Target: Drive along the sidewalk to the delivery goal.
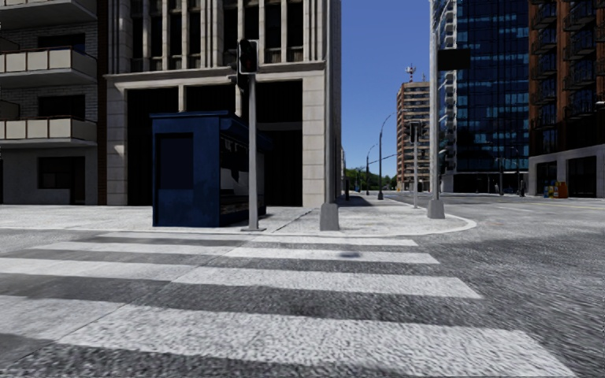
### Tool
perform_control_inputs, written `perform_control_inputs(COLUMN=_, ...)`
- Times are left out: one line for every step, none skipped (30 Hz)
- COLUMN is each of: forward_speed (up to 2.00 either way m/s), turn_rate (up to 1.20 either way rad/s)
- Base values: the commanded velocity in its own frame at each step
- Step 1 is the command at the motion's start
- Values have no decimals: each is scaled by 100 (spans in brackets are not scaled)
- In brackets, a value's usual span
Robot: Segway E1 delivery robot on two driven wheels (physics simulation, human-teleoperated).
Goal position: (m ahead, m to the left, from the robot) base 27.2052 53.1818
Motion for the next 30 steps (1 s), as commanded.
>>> perform_control_inputs(forward_speed=200, turn_rate=23)
perform_control_inputs(forward_speed=200, turn_rate=23)
perform_control_inputs(forward_speed=200, turn_rate=23)
perform_control_inputs(forward_speed=200, turn_rate=24)
perform_control_inputs(forward_speed=200, turn_rate=24)
perform_control_inputs(forward_speed=200, turn_rate=24)
perform_control_inputs(forward_speed=200, turn_rate=24)
perform_control_inputs(forward_speed=200, turn_rate=24)
perform_control_inputs(forward_speed=200, turn_rate=24)
perform_control_inputs(forward_speed=200, turn_rate=24)
perform_control_inputs(forward_speed=200, turn_rate=24)
perform_control_inputs(forward_speed=200, turn_rate=24)
perform_control_inputs(forward_speed=200, turn_rate=24)
perform_control_inputs(forward_speed=200, turn_rate=14)
perform_control_inputs(forward_speed=200, turn_rate=14)
perform_control_inputs(forward_speed=200, turn_rate=2)
perform_control_inputs(forward_speed=200, turn_rate=0)
perform_control_inputs(forward_speed=200, turn_rate=0)
perform_control_inputs(forward_speed=200, turn_rate=0)
perform_control_inputs(forward_speed=200, turn_rate=0)
perform_control_inputs(forward_speed=200, turn_rate=0)
perform_control_inputs(forward_speed=200, turn_rate=0)
perform_control_inputs(forward_speed=200, turn_rate=0)
perform_control_inputs(forward_speed=200, turn_rate=0)
perform_control_inputs(forward_speed=200, turn_rate=0)
perform_control_inputs(forward_speed=200, turn_rate=0)
perform_control_inputs(forward_speed=200, turn_rate=0)
perform_control_inputs(forward_speed=200, turn_rate=0)
perform_control_inputs(forward_speed=200, turn_rate=0)
perform_control_inputs(forward_speed=200, turn_rate=0)
